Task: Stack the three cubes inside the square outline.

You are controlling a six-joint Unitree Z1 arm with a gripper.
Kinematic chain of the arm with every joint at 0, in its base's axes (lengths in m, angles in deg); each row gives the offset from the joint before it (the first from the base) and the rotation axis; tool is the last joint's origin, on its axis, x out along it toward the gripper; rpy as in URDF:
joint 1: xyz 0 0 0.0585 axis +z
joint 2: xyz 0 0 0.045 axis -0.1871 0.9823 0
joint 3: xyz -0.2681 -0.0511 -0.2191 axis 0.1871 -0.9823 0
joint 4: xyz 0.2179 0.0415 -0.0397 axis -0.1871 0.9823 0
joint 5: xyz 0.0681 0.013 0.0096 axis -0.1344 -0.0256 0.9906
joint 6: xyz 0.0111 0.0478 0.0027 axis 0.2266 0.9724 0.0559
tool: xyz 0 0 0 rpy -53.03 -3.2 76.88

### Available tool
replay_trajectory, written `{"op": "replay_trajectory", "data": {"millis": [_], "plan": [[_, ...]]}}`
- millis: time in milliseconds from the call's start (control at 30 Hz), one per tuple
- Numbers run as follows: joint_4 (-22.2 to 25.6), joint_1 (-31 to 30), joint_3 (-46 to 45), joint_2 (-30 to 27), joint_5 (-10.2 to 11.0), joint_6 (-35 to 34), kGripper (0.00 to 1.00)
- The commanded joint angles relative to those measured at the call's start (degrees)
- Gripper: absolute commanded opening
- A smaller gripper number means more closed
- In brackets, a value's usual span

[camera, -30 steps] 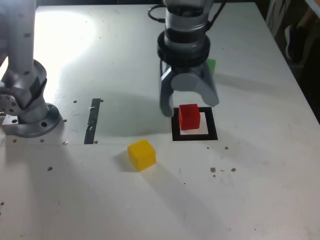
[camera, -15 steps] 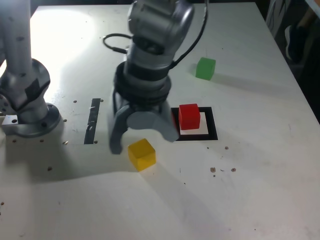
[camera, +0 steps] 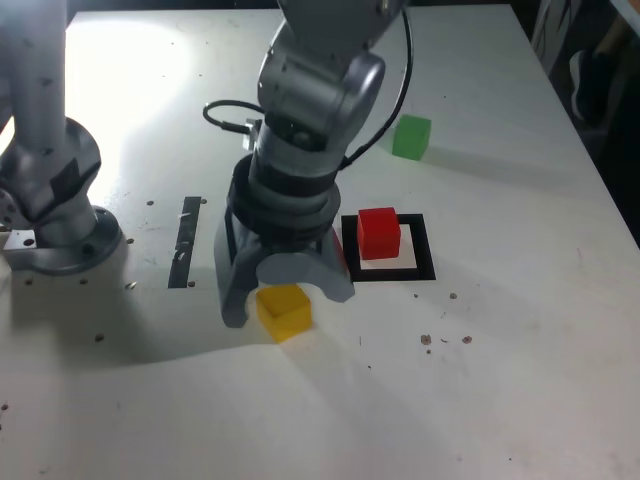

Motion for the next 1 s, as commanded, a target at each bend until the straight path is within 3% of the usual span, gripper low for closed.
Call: {"op": "replay_trajectory", "data": {"millis": [0, 700, 967], "plan": [[-0.31, 0.22, -0.64, -0.35, 0.04, 0.08, 0.98], [-7.36, 0.6, -5.66, -0.2, -0.3, -0.13, 0.99], [-8.97, 1.2, -7.54, -0.26, 0.27, -0.02, 0.69]]}}
